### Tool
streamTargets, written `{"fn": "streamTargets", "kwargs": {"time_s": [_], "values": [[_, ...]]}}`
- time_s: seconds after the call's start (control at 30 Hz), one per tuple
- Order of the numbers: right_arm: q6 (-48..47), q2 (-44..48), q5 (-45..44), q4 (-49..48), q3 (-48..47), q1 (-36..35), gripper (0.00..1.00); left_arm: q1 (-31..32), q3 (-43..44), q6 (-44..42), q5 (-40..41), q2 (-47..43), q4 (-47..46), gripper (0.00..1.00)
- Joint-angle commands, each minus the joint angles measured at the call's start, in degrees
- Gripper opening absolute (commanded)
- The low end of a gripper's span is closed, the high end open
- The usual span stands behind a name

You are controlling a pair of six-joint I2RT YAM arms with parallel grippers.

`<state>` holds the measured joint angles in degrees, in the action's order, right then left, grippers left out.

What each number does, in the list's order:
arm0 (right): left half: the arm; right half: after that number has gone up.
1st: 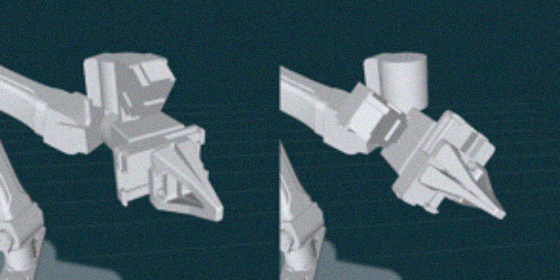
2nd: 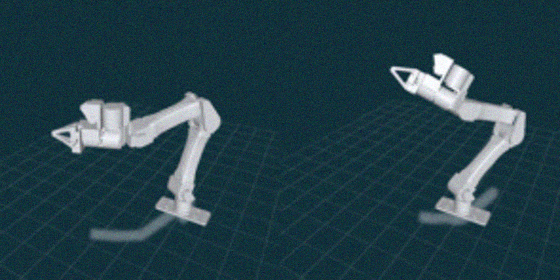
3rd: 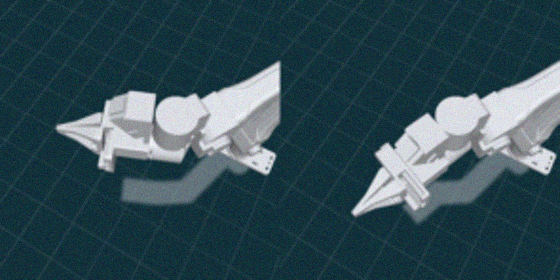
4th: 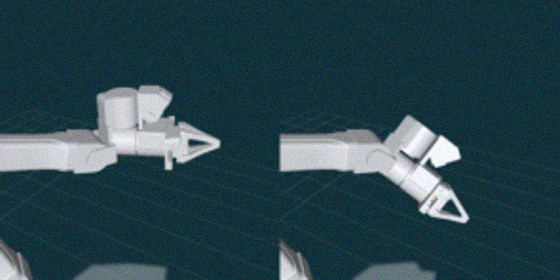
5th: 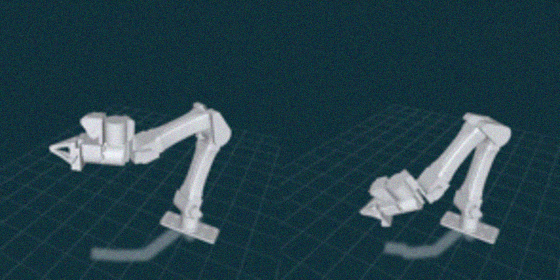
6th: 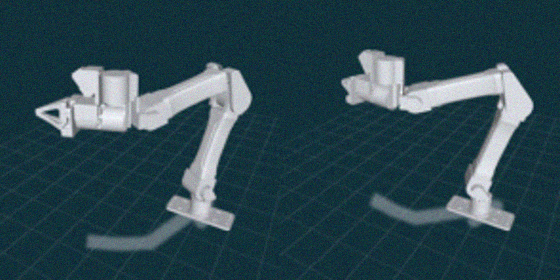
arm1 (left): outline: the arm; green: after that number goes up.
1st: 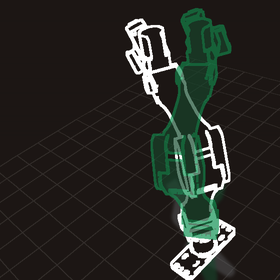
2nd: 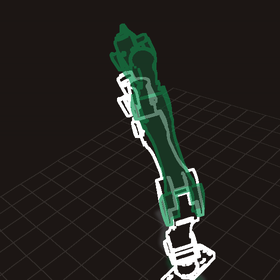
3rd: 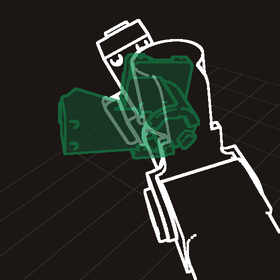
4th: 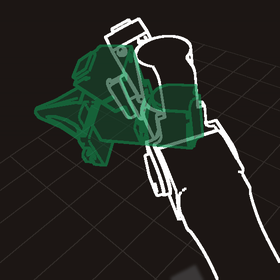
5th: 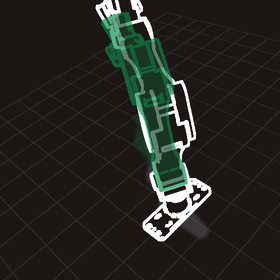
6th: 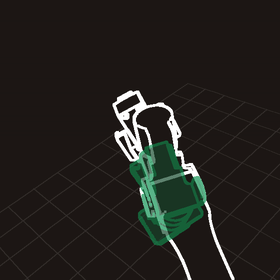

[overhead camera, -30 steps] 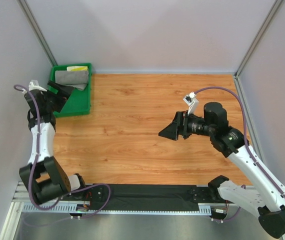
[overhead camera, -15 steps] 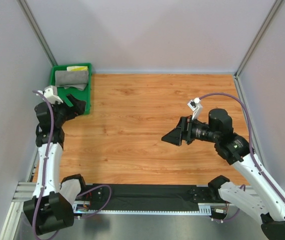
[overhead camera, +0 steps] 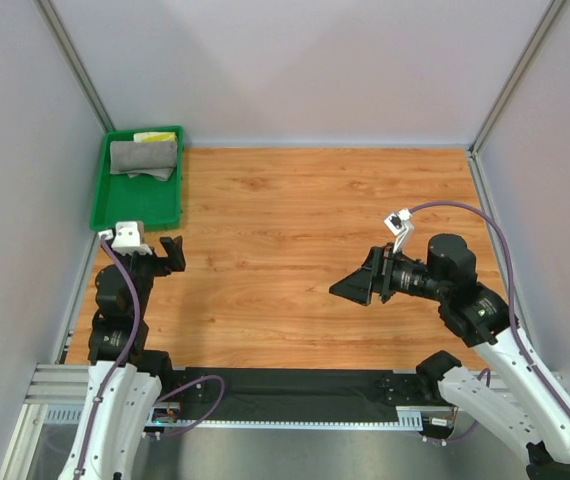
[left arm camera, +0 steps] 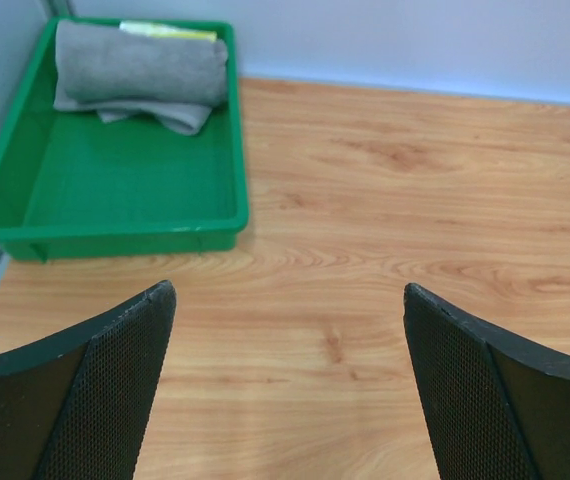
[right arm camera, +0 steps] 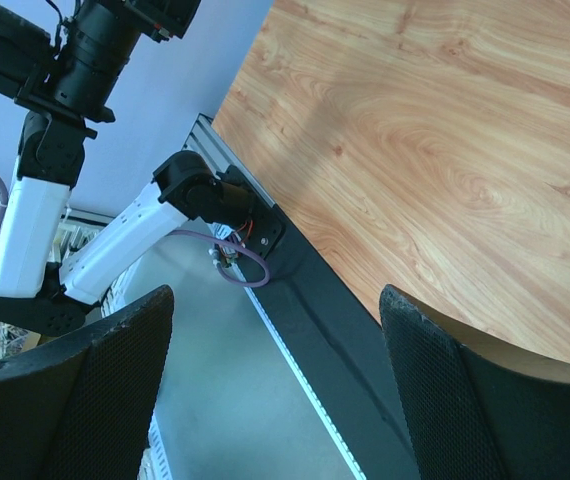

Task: Roll the towels
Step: Place the rolled towel into the container

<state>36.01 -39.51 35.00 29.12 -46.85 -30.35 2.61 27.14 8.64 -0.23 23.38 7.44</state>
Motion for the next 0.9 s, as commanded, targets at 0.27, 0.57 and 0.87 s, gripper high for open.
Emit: {"fn": "streamTargets", "kwargs": {"time_s": [0.27,0.57,0.87], "values": [[-0.32,0.57,1.65,0.57,2.20,-0.41,0.85,0.64,-12.70,7.27,18.50,5.01,-10.74,0.96],[-2.44,1.36,1.03,2.34,5.10,-0.33,0.85,0.90,-30.62,4.72,26.50,14.29,-50.00,0.95],[-3.58,-2.50,1.12,-0.12,6.24,-0.41,0.85,1.17,-29.69,-3.45,18.61,23.11,-61.67,0.90]]}}
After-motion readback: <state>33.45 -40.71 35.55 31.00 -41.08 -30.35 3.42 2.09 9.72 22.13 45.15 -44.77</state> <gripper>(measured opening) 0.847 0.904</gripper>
